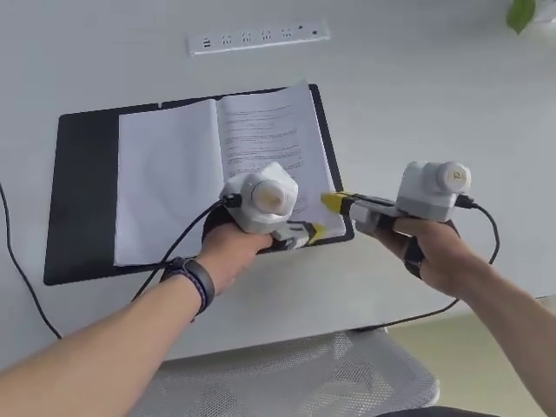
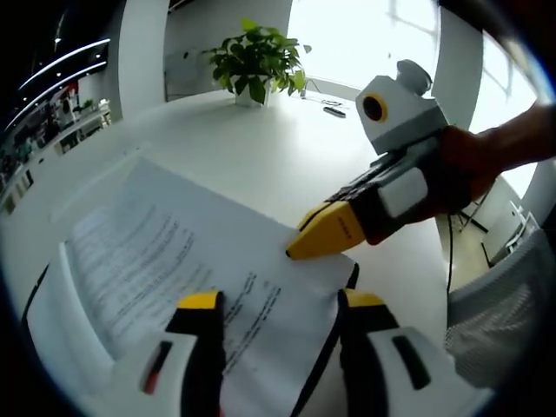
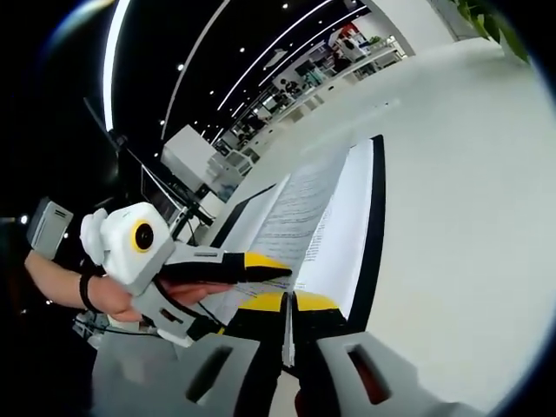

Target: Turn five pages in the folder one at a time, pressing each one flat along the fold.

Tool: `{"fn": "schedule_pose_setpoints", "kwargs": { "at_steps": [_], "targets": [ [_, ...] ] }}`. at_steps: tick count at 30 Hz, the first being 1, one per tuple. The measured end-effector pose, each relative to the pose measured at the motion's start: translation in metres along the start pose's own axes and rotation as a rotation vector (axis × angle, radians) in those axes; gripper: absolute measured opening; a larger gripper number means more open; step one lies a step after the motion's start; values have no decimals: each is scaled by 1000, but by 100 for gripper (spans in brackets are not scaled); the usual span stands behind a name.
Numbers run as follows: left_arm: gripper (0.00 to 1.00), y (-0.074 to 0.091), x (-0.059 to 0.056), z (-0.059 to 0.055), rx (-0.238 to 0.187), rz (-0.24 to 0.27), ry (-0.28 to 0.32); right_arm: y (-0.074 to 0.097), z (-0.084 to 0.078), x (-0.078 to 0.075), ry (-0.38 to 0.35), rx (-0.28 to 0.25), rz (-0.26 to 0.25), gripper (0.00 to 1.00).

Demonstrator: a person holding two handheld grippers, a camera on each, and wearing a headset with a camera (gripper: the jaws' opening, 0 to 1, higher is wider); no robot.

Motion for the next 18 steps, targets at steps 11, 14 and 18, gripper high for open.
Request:
{"fn": "schedule_pose_setpoints", "kwargs": {
  "at_steps": [11,14,18],
  "targets": [
    [60,28,-1,0,-29,3,26,3,3,24,250,32,-85,0],
    [61,37,1,0,-43,19,29,2,5,31,245,18,-73,0],
    [62,50,5,-4,-53,44,40,3,8,34,207,-15,-63,0]
  ]
}}
Point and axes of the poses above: the centre of the closed fingertips' face, and the gripper's own axes: y roughly backward along the fingers, x roughly to its left, z roughly out of its top, the point moved 10 cm from there along y, roughly backward along the fingers, and after that the axes turned 4 degrees about -y, right-handed, at the moved point
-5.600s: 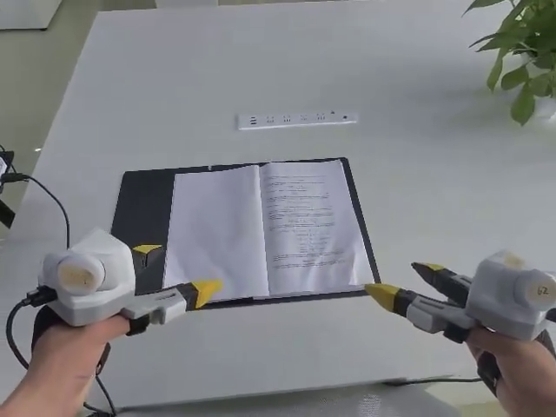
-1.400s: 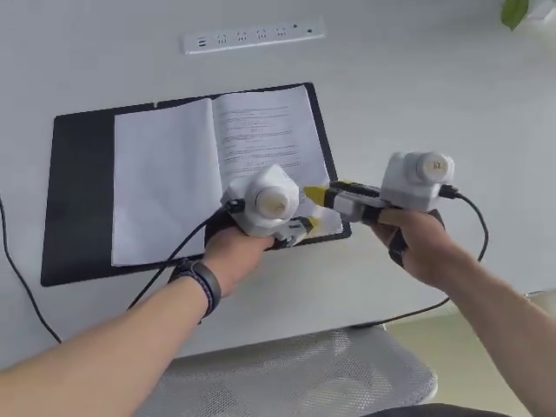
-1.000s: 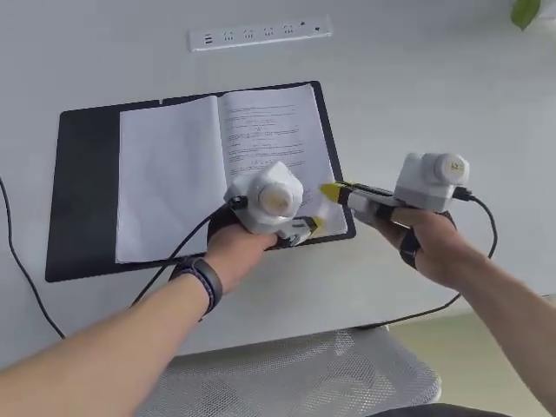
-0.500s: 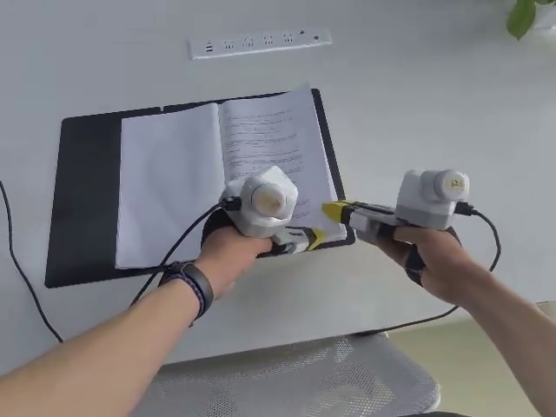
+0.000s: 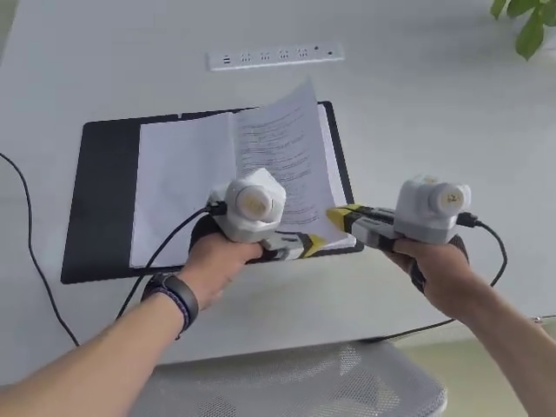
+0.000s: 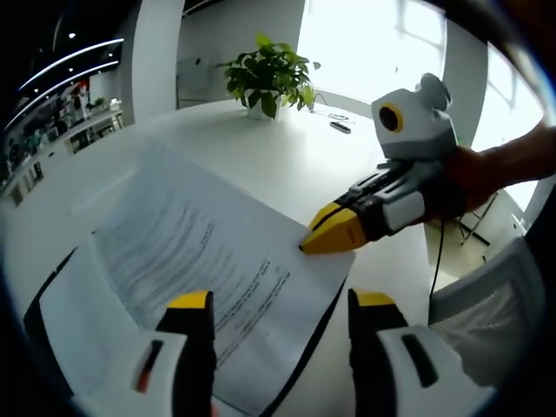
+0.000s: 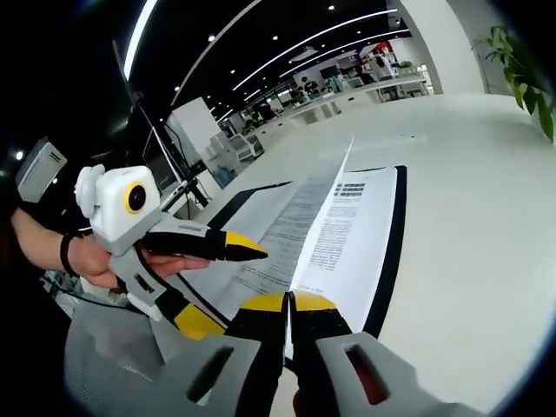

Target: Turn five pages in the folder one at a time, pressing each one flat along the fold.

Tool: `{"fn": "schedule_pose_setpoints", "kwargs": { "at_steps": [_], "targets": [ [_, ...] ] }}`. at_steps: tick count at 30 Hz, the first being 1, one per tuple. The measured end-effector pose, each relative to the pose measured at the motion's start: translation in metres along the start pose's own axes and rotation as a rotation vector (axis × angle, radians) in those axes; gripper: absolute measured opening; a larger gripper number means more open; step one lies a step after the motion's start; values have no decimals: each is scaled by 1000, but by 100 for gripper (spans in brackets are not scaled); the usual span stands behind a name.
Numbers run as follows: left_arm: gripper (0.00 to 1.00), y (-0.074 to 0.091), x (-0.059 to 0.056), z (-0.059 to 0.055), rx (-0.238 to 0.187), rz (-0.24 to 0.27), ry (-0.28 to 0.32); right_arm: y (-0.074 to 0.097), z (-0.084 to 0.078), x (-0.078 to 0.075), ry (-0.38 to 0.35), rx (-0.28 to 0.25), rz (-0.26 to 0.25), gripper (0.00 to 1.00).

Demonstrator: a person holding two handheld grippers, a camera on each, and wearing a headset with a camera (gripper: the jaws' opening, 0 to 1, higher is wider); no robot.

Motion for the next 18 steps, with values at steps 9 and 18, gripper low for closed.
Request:
{"fn": "schedule_pose_setpoints", "kwargs": {
  "at_steps": [9,18],
  "targets": [
    [64,36,13,-13,-13,68,17,11,10,4,-111,-116,1,0],
    [65,72,24,-30,-34,148,61,9,18,18,-120,-142,28,0]
  ]
}}
Point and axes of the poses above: the centre of the closed fingertips' face, and the gripper's own axes: y roughly backward along the fingers, x roughly to its left, z roughly out of its top, the point moved 10 cm from there along y, roughly backward along the fingers, and after that the axes turned 4 degrees about -y, right-handed, at the moved point
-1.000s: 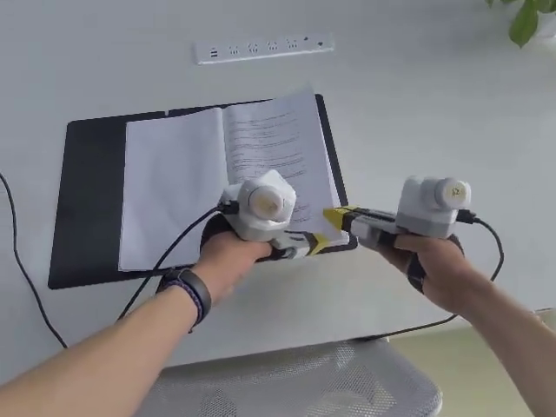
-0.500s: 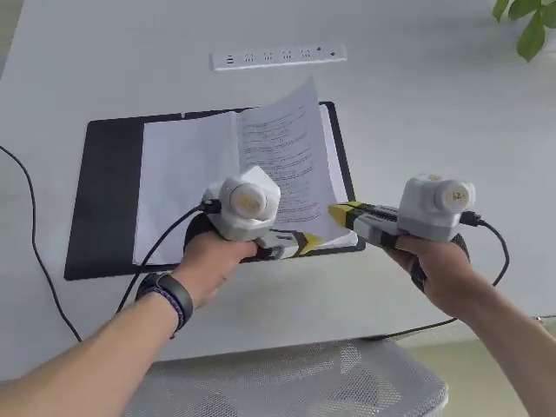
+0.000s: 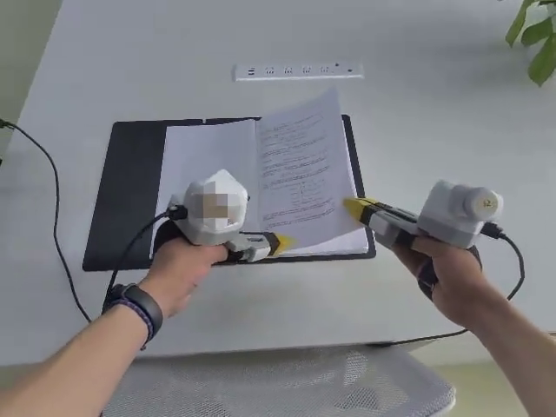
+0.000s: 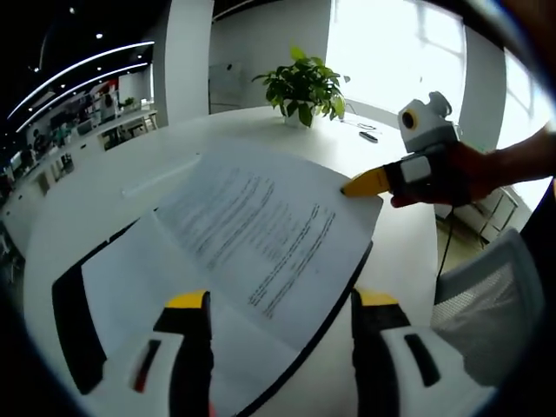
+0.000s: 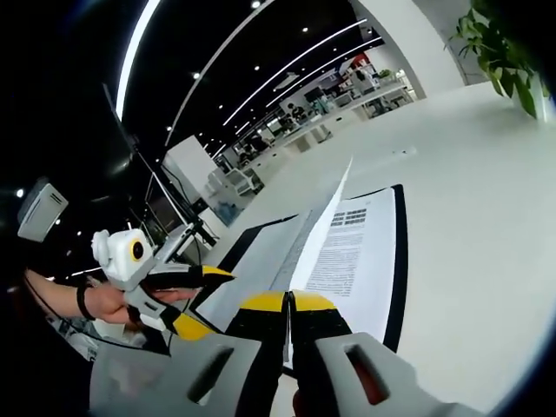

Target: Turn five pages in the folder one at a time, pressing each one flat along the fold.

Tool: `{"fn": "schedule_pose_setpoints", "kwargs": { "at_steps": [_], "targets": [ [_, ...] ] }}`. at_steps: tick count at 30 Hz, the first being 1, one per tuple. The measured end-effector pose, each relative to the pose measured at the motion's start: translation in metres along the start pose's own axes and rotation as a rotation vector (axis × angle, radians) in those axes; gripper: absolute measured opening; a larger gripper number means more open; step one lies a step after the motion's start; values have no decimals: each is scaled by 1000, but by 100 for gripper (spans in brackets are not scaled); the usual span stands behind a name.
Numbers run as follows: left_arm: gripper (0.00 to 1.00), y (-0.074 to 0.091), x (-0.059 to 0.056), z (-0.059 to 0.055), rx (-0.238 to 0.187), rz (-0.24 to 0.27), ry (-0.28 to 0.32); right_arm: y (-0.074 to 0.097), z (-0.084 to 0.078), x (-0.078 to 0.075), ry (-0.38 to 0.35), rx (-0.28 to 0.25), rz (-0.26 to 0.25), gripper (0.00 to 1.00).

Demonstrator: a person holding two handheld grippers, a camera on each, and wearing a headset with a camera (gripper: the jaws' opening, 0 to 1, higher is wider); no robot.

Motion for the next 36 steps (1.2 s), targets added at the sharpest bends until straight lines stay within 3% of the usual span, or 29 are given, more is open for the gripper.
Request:
{"fn": "schedule_pose_setpoints", "kwargs": {
  "at_steps": [7,19,36],
  "targets": [
    [65,22,9,-13,-8,40,21,-8,15,24,31,-29,50,0],
    [66,54,23,-29,-23,91,57,-39,31,64,111,-19,142,0],
    [68,88,46,-49,-43,147,93,-93,29,111,176,77,269,0]
  ]
}}
Point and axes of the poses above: the centre of the closed fingertips' face, and the gripper's own axes: y roughly backward along the fingers, x roughly to its left, z roughly out of its top, the point moved 10 cm from there along y, roughly backward along the fingers, and after that the axes turned 4 degrees about -y, right-handed, at the moved point
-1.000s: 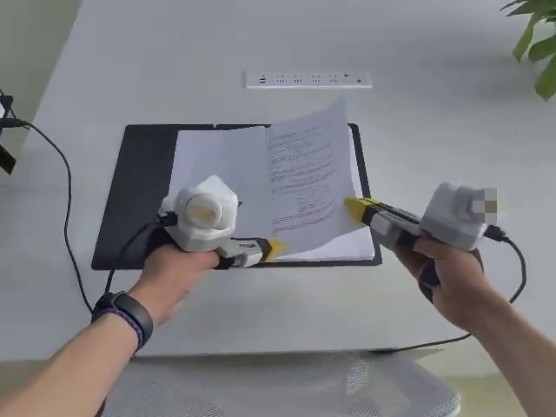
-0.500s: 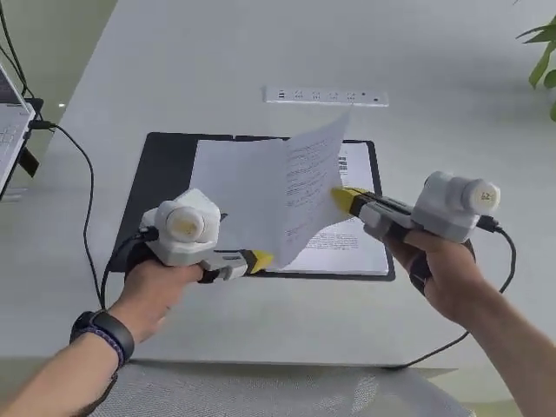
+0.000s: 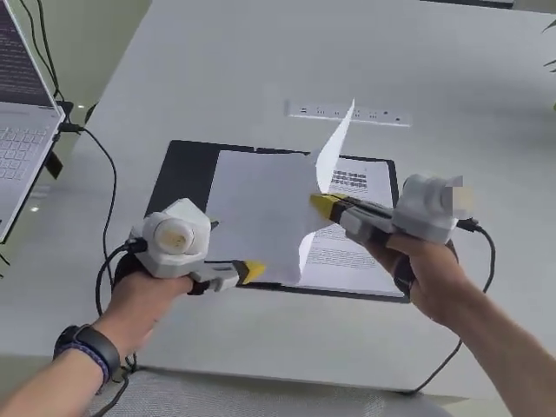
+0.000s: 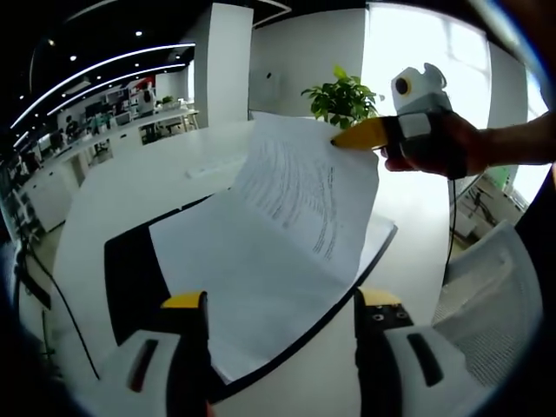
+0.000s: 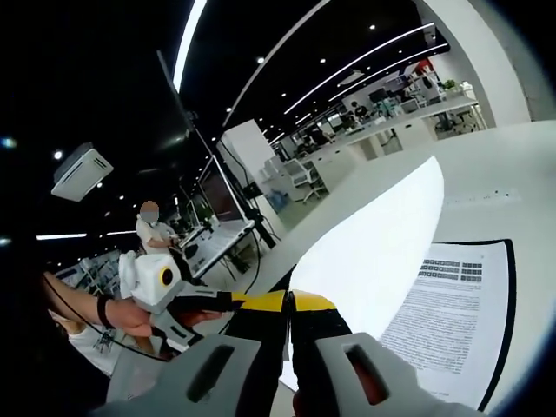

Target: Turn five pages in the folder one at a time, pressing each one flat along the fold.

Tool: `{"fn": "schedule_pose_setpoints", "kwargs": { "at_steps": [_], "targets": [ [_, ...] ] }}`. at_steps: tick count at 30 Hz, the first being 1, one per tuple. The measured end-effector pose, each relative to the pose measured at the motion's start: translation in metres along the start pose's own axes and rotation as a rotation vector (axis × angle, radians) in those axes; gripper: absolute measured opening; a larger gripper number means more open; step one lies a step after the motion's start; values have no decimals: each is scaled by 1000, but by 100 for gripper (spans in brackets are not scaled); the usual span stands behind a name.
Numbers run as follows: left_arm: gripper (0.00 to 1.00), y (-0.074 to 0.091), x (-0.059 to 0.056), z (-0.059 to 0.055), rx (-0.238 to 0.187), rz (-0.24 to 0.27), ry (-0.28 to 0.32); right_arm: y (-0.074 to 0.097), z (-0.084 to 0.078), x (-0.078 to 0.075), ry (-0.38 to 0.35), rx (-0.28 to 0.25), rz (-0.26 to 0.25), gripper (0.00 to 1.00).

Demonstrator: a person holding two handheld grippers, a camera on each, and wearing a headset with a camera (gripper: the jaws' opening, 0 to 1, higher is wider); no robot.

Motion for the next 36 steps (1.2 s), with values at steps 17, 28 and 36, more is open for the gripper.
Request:
{"fn": "schedule_pose_setpoints", "kwargs": {
  "at_steps": [17,28,36],
  "targets": [
    [69,42,23,-23,-23,99,83,-72,-22,25,27,151,127,0],
    [69,53,19,-43,-16,120,127,-111,-49,21,-2,256,110,0],
    [69,52,20,-52,3,111,142,-136,-72,15,-82,325,83,0]
  ]
}}
Point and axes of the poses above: the centre of the closed fingertips' face, and the gripper's own axes: y roughly backward along the fingers, x roughly to its left, z roughly out of its top, the point moved 10 cm from there along y, roughly backward along the fingers, and after that the axes turned 4 degrees about -y, right-handed, at the moved point
